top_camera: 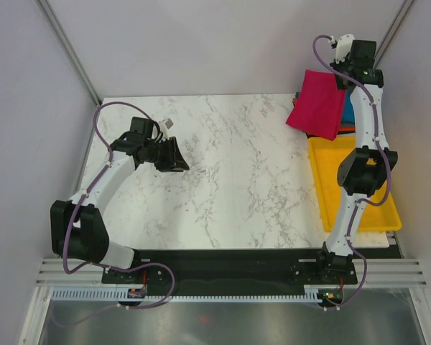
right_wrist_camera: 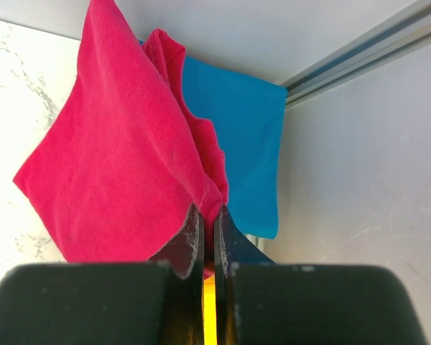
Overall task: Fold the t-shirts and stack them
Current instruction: Neatly place the folded tshirt to the corner
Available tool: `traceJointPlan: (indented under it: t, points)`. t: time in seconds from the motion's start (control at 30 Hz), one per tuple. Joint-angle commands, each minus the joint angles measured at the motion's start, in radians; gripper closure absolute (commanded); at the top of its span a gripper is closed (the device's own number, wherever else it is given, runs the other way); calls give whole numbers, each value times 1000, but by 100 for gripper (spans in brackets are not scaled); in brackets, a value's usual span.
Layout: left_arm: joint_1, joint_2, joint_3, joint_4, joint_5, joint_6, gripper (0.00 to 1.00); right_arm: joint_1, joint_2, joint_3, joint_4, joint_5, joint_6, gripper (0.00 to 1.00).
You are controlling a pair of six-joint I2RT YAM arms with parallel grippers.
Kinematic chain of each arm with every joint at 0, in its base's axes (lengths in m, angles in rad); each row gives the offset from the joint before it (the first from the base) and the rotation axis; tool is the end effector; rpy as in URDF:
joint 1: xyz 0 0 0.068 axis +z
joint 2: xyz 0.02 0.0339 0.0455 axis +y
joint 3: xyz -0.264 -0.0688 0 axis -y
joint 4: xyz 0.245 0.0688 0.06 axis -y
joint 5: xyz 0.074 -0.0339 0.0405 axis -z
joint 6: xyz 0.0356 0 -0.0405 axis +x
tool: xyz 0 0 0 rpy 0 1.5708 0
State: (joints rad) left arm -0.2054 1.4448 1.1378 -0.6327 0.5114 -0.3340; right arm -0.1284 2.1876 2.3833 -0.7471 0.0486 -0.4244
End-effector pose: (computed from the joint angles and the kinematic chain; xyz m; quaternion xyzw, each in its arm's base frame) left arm 0.2906 -0.0783 0.2738 0.0192 0.9229 -0.3117 0.2253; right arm 0.4904 -0.0651 0.3780 -0.1170 0.8648 -0.1535 0.4635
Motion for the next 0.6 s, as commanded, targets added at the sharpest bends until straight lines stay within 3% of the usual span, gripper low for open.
traceJointPlan:
  t: [0.0,0.57]
  points:
    - [-2,-3,-3,28,30,27,61,-20,-48,30,84,-15,-48,100]
    - [-2,5,-3,31,61,21,61,-25,-152,-73,155,-122,-71,100]
